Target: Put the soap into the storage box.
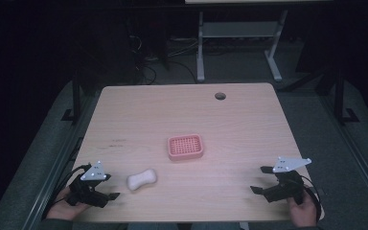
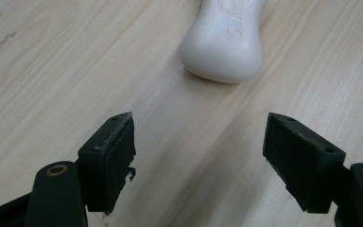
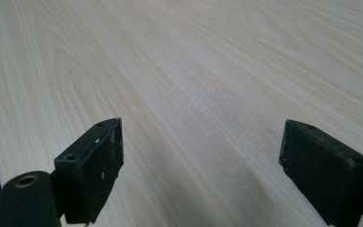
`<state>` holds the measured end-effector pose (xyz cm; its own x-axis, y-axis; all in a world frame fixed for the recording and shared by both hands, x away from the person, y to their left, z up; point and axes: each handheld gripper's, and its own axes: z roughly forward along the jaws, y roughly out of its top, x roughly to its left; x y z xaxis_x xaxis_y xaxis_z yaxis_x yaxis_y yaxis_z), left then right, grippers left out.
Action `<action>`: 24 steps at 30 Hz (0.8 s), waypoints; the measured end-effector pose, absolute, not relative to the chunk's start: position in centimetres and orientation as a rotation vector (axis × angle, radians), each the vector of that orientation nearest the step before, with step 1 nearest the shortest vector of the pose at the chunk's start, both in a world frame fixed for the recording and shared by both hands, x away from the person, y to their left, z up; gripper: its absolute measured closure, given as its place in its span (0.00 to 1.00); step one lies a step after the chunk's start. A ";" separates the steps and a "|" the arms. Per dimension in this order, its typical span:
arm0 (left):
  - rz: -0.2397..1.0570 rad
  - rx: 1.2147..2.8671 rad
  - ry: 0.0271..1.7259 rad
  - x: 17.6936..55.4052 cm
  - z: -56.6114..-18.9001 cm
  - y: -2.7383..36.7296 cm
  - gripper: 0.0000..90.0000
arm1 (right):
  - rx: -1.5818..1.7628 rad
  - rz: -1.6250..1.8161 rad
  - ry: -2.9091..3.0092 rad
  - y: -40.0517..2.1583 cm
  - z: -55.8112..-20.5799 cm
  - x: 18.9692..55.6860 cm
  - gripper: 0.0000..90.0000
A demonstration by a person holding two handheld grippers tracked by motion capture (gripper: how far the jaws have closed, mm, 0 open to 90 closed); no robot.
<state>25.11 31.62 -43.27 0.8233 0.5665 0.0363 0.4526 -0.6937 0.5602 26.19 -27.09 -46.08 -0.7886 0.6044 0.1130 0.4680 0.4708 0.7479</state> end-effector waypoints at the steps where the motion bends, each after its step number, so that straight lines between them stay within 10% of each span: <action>1: 0.282 2.474 0.734 25.3 -43.3 31.6 0.28 | 0.938 1.216 2.547 -27.1 -46.1 26.2 0.16; 24: 0.278 2.520 0.678 26.3 -43.4 29.5 0.28 | 0.919 1.218 2.556 -26.9 -45.9 26.3 0.16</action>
